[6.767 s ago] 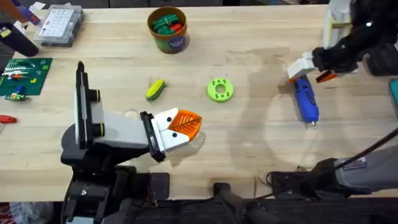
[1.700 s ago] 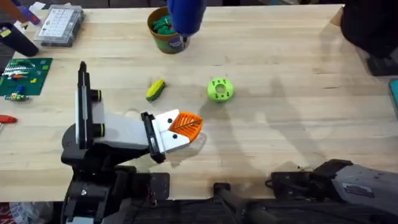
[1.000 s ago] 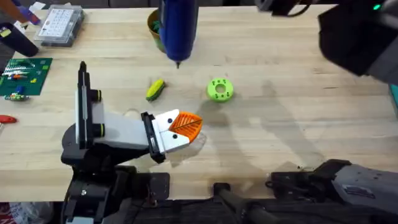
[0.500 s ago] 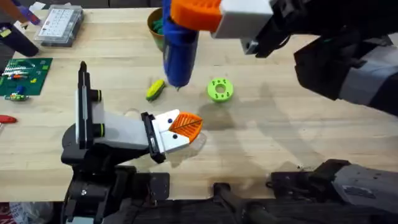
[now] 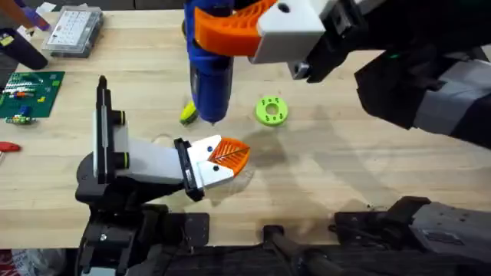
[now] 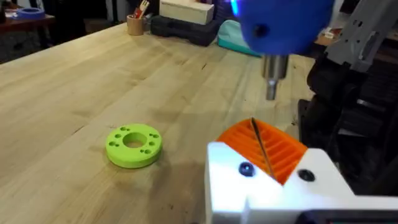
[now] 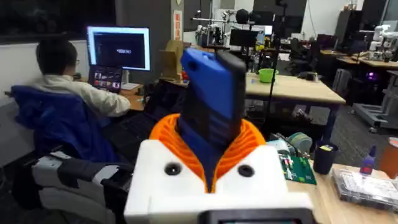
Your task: Pick up the gripper from the table and insert it into the empty holder that is missing its gripper. Then pick up a screw, insert it into the mounting hole, and use the screwdriver to tighten it. Finally, clean up the table by picking up the vegetable and placing it into the bucket.
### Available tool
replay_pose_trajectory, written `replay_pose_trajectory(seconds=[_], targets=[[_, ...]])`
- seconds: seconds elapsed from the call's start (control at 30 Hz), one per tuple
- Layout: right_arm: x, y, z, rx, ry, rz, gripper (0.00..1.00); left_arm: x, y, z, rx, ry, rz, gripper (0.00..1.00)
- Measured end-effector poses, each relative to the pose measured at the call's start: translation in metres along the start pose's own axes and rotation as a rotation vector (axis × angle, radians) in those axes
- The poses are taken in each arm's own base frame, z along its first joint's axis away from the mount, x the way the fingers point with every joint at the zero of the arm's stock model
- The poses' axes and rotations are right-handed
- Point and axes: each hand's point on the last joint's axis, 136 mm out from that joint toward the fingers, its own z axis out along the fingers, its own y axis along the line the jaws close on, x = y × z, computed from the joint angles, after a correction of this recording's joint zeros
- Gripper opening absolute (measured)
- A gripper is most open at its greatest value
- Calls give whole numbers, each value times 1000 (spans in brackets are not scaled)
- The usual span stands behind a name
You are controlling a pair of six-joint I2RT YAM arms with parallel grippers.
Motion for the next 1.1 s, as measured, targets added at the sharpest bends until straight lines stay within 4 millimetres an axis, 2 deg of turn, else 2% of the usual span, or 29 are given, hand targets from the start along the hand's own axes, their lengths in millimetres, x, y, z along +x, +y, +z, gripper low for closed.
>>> replay_pose_trajectory(seconds=[0.2, 0.5, 1.1], targets=[[4, 1, 0, 0, 5, 11, 22, 0, 0, 0, 0, 0, 0, 4], [22, -4, 6, -11, 22, 58, 22, 0, 0, 0, 0, 0, 0, 4], [34, 6, 8, -33, 26, 75, 22, 0, 0, 0, 0, 0, 0, 4]])
